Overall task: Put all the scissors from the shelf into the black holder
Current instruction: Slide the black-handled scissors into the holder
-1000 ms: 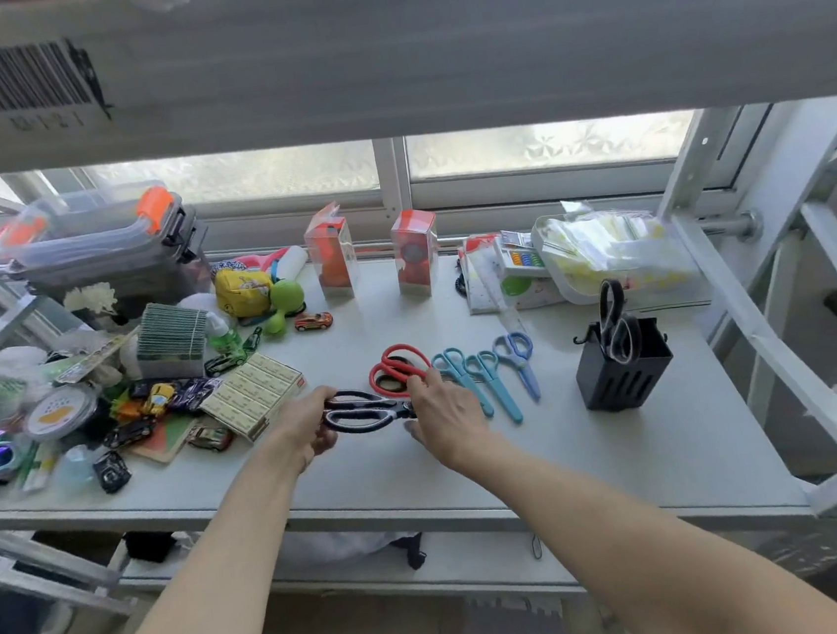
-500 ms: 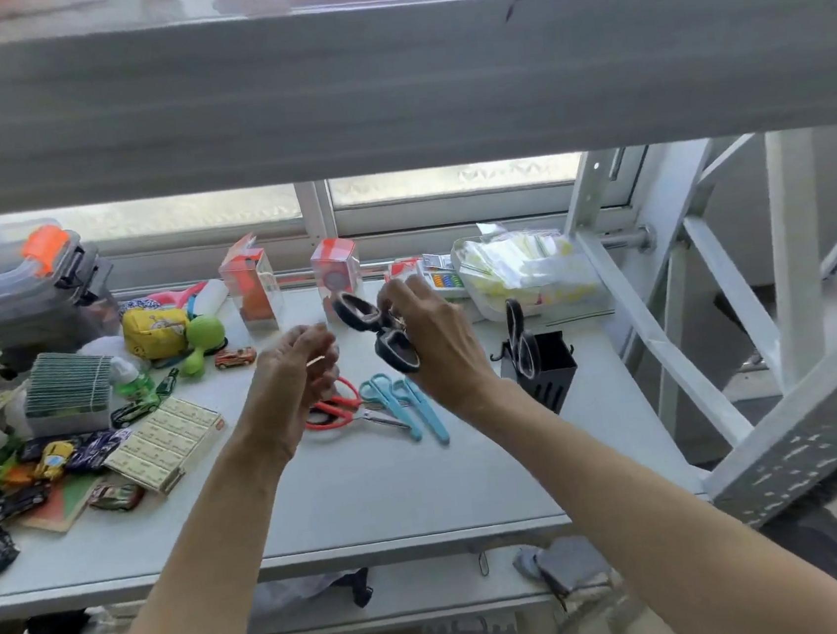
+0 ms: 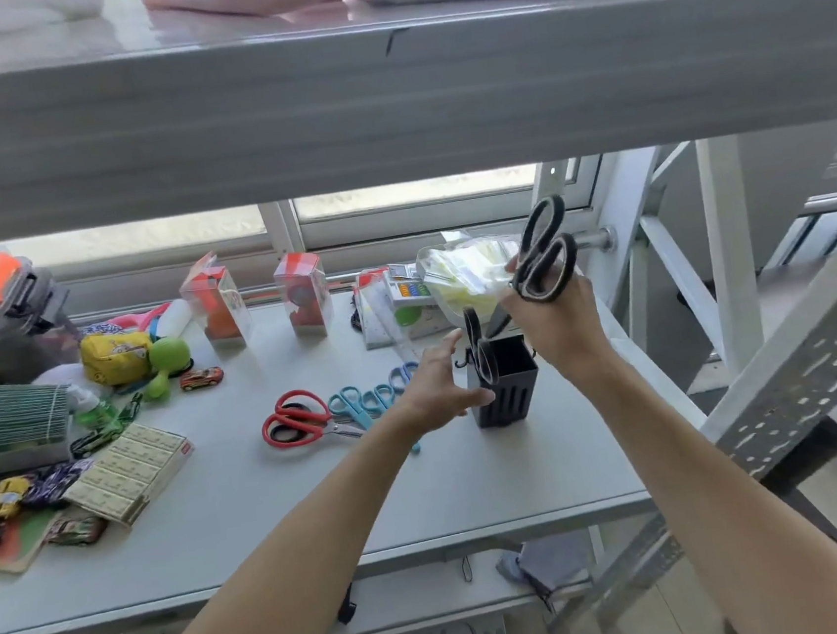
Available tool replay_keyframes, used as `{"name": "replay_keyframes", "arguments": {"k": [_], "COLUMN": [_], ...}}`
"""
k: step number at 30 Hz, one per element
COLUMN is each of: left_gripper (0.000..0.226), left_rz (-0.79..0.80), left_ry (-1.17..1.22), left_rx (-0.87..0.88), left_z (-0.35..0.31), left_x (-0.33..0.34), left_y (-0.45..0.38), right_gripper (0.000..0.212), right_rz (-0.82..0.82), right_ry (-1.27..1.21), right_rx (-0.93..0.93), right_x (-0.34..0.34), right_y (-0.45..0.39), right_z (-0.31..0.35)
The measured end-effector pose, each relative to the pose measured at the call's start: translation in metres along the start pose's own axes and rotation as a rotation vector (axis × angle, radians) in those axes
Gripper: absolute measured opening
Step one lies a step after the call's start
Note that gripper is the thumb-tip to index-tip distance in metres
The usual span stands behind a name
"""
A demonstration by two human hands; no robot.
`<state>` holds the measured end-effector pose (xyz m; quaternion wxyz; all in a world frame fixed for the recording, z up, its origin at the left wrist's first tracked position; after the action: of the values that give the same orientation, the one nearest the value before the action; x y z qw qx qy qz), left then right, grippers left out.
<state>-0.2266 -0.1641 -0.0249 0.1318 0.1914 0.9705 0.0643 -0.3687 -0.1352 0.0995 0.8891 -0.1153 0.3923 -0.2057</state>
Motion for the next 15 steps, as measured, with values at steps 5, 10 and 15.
{"name": "replay_keyframes", "arguments": {"k": [5, 10, 15], "left_gripper": [0.081, 0.069, 0.069], "left_rz": [-0.023, -0.019, -0.017], "left_ry": [-0.029, -0.015, 0.011], "left_rx": [-0.016, 0.009, 0.031], "left_z": [0.01, 0.019, 0.023], "left_x": [0.008, 0.007, 0.007], "left_y": [-0.012, -0.016, -0.02], "right_gripper": [0.018, 0.008, 0.016], "right_rz": [0.235, 0.434, 0.528], "right_ry": [0.172, 0.436, 0.494], "right_rx": [-0.004, -0.137, -0.162], "right_x": [0.038, 0.064, 0.075], "right_y": [0.004, 0.006, 0.011], "right_z": [-0.027, -0.03, -0.028]}}
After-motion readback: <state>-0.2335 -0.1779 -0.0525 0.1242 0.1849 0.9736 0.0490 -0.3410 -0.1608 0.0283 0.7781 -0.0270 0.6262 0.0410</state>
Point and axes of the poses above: each hand's wrist, its own y-axis away from the middle knuckle, its own x-axis out of the palm, z = x × y, the point moved 8 cm from there along -y, towards the middle knuckle, and after that the axes turned 14 degrees about y, right-handed, at the moved point
